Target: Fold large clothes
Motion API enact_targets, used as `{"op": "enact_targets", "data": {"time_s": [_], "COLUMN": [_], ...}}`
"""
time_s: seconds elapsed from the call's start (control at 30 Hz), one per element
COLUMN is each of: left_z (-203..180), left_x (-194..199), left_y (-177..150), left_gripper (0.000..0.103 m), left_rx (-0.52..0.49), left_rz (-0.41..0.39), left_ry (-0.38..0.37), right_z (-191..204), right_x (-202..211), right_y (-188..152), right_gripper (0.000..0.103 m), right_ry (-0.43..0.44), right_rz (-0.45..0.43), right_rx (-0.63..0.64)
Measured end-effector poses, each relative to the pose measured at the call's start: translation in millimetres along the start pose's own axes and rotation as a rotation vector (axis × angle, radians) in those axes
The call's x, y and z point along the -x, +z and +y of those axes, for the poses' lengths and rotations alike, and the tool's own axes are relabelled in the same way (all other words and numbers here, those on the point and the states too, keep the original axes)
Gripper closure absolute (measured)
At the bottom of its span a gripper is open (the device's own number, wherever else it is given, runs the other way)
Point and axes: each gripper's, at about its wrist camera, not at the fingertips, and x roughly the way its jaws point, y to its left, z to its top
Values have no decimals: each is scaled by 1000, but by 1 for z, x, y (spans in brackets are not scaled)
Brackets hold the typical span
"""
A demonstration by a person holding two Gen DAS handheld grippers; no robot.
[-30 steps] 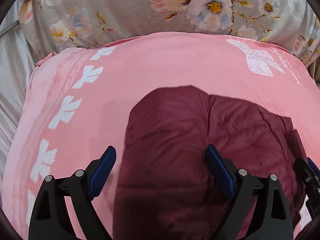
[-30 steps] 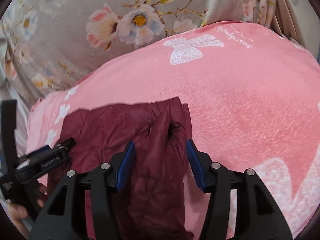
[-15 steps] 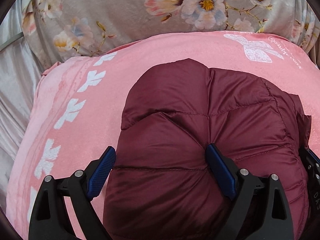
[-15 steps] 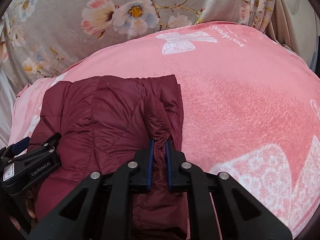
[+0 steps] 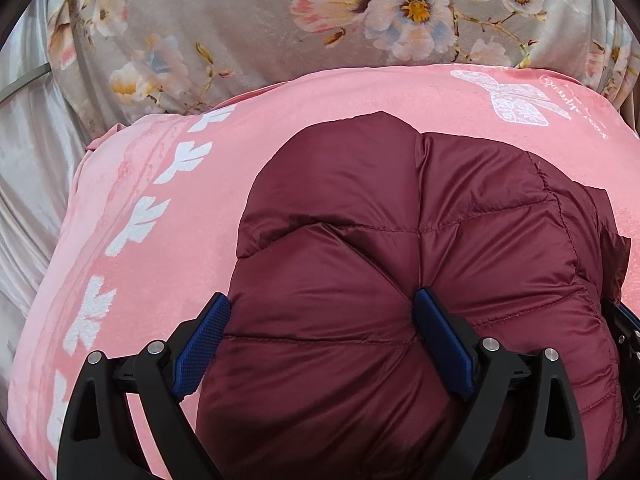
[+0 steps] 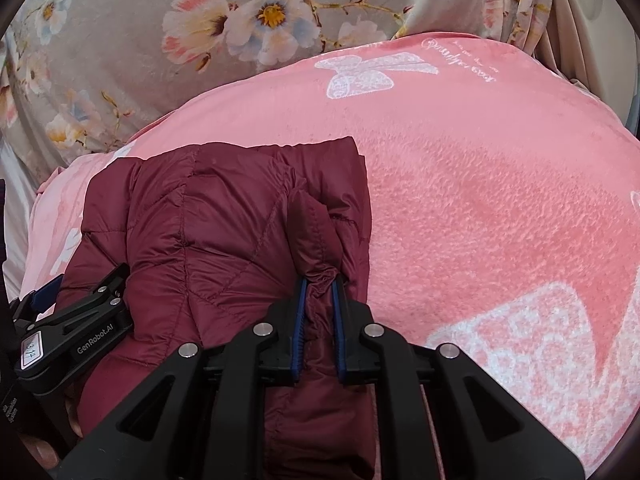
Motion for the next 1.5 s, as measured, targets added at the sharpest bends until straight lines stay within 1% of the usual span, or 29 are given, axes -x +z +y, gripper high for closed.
{"op": "enact_targets", "data": {"time_s": [0.07, 0.13, 0.17, 0.2, 0.23, 0.27, 0.3, 0.33, 0.37, 0.47, 0.57, 0.6, 0.67, 0.8, 0.9, 1.0, 1.07, 1.1, 1.13, 1.17, 1.2, 1.23, 1.27, 1.33, 1.37, 1.4, 1.43, 1.5], "left_z": [0, 2, 4, 9, 14, 24, 33, 43, 49, 72, 90, 95, 100, 94, 84, 74, 71, 68, 66, 65, 63, 61, 59, 56, 55, 54, 54, 53], "left_x": [0, 0, 1, 4, 7, 13, 17, 23, 26, 32, 27, 26, 24, 21, 19, 20, 22, 24, 27, 29, 35, 40, 45, 57, 62, 70, 78, 92], "left_y": [-1, -1, -1, -2, -4, -8, -12, -17, -20, -34, -44, -48, -54, -60, -60, -56, -54, -52, -51, -49, -48, -47, -47, -45, -43, -41, -39, -35], "left_gripper": [10, 10, 10, 10, 10, 10, 9, 9, 9, 9, 9, 9, 9, 9, 9, 8, 10, 12, 16, 18, 25, 32, 36, 52, 56, 64, 68, 73], "left_rx": [1, 3, 7, 16, 27, 47, 64, 85, 96, 141, 221, 255, 284, 288, 280, 252, 232, 218, 207, 194, 176, 157, 139, 98, 84, 73, 65, 52], "left_rz": [0, 3, 9, 26, 43, 69, 87, 100, 109, 149, 229, 250, 274, 308, 311, 298, 289, 284, 278, 270, 254, 240, 227, 199, 186, 171, 156, 124], "left_ry": [-1, -7, -16, -36, -55, -83, -104, -139, -159, -231, -336, -371, -407, -482, -506, -459, -433, -418, -401, -389, -367, -346, -330, -293, -282, -281, -288, -298], "right_z": [-3, -8, -11, -12, -13, -15, -18, -22, -29, -40, -51, -53, -56, -54, -46, -39, -35, -32, -30, -29, -26, -22, -22, -18, -15, -13, -9, -3], "right_x": [0, 1, 2, 7, 14, 24, 32, 39, 45, 48, 43, 41, 40, 33, 29, 24, 21, 20, 19, 20, 24, 30, 33, 43, 51, 55, 62, 79], "right_y": [0, 1, 2, 3, 4, 3, 2, 0, -3, -12, -25, -27, -32, -32, -29, -27, -26, -25, -25, -25, -24, -22, -20, -18, -17, -16, -15, -14], "right_gripper": [92, 91, 89, 81, 72, 51, 46, 46, 46, 46, 46, 46, 45, 45, 45, 45, 45, 52, 56, 67, 76, 79, 84, 88, 89, 89, 90, 90], "right_ry": [11, 43, 52, 46, 13, -21, -10, 28, 85, 191, 315, 335, 364, 418, 414, 415, 420, 426, 429, 423, 400, 378, 367, 334, 310, 291, 265, 225], "right_rz": [1, 5, 12, 26, 38, 40, 41, 54, 83, 157, 238, 248, 257, 282, 285, 289, 290, 289, 288, 284, 270, 251, 242, 212, 190, 175, 155, 109], "right_rx": [-6, -28, -32, -25, -16, -17, -26, -41, -71, -128, -215, -232, -261, -288, -267, -256, -248, -240, -236, -227, -202, -167, -154, -126, -106, -90, -70, -29]}}
